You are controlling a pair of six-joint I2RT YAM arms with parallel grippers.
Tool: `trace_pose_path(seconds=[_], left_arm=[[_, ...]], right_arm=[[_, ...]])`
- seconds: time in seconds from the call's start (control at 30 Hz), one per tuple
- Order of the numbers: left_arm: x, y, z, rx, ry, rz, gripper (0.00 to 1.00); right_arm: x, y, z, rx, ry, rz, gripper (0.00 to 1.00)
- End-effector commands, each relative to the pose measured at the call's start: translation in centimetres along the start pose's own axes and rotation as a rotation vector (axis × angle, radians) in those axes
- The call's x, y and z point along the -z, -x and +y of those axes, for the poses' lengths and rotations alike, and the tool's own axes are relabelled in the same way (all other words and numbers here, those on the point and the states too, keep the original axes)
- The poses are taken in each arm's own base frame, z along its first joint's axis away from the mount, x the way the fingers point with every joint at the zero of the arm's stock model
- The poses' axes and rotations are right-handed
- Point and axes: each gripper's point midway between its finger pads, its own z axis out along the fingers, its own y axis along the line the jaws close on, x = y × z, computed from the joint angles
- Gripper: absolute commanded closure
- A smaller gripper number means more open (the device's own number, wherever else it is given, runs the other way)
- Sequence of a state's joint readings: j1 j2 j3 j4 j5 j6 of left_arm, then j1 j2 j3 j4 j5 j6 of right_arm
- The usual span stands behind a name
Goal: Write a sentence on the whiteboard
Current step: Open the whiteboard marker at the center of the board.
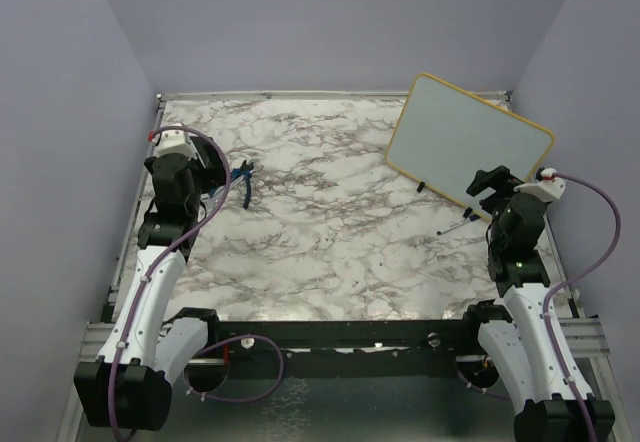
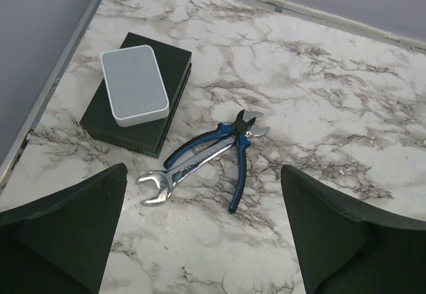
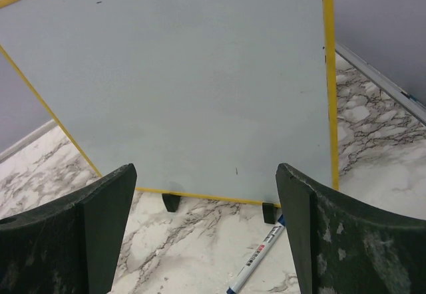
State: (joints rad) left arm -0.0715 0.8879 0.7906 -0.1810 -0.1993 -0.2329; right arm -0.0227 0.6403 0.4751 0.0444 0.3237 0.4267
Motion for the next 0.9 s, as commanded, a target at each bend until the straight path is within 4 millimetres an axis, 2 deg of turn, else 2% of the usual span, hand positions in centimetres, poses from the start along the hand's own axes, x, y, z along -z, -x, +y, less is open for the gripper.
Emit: trace_pose_path(seconds=[0.0,0.13,0.23,0.43,0.53,0.63,0.73,0.87], left_arm=[[-0.6,-0.9,0.2,-0.004,0.021,0.037,0.01],[-0.5,-2.0,-0.5,-0.054,0.01,0.076,0.01],[-0.4,-2.3,-1.5,-0.07,-0.015,0.081,0.01],[-1.2,-0.8,-5.1,-0.042,-0.157,0.098,0.01],[-1.5,-1.4,-5.1,-0.063,-0.168,0.101,0.01],[-1.0,-2.8,-4.6,-0.115,-0.147,0.122,0.01],[-0.3,-4.1,-4.9,-0.137,-0.168,0.143,0.01],[0.0,-4.3,-6.1,-0.152,-0.208,0.147,0.01]], right_arm=[[0.2,0.8,0.7,-0.012,0.018,0.011,0.1],[0.7,-1.0,0.5,-0.037,0.02,0.08,0.1],[1.2,-2.6,1.6,-0.065,0.075,0.166,0.13],[1.7,-6.1,2.1,-0.09,0.063,0.384,0.23],[1.5,-8.6,1.2,-0.083,-0.011,0.501,0.29],[1.3,-10.3,0.0,-0.063,-0.12,0.552,0.33],[1.1,-11.5,-0.1,-0.012,-0.201,0.561,0.33],[1.0,-13.6,0.4,0.009,-0.266,0.597,0.34]])
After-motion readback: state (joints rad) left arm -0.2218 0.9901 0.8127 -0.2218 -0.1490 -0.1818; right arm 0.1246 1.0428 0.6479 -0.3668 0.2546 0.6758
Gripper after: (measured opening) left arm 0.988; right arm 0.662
